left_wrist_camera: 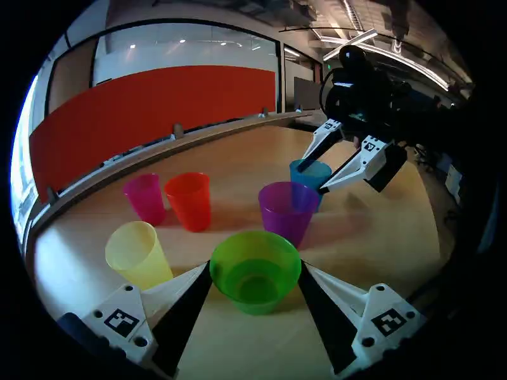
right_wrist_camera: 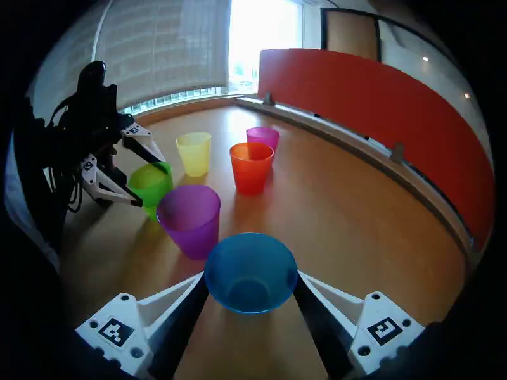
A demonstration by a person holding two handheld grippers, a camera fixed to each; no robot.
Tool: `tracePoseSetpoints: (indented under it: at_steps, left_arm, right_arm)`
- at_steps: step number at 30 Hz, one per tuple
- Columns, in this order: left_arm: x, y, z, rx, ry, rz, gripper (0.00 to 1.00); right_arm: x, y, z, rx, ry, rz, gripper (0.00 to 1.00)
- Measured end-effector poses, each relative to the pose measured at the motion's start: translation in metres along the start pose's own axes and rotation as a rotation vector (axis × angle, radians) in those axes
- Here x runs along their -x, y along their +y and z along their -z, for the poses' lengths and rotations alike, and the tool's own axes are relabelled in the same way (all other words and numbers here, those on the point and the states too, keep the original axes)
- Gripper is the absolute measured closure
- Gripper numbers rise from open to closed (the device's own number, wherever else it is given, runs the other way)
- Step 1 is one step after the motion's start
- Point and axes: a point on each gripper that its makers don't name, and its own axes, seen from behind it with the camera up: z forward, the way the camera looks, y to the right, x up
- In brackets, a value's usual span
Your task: Pour water
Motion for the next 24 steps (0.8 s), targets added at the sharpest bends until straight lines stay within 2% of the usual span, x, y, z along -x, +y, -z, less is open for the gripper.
tracePoseSetpoints:
  at_steps: [7,10,18,24]
  left_arm:
    - [0.001,0.002,0.0,0.004,-0.007,-0.002,0.07]
    - [0.003,0.002,-0.001,0.006,-0.014,-0.001,0.07]
    - [0.008,0.004,0.002,0.012,-0.033,0.009,0.07]
    - [0.013,0.0,0.007,0.001,-0.041,0.008,0.07]
  right_arm:
    - [0.009,0.002,0.001,0.011,-0.03,0.001,0.06]
    - [0.013,0.002,0.002,0.018,-0.037,0.004,0.0]
    - [0.022,-0.001,0.006,0.026,-0.046,-0.01,0.0]
    - [0.028,-0.004,0.01,0.034,-0.05,-0.015,0.0]
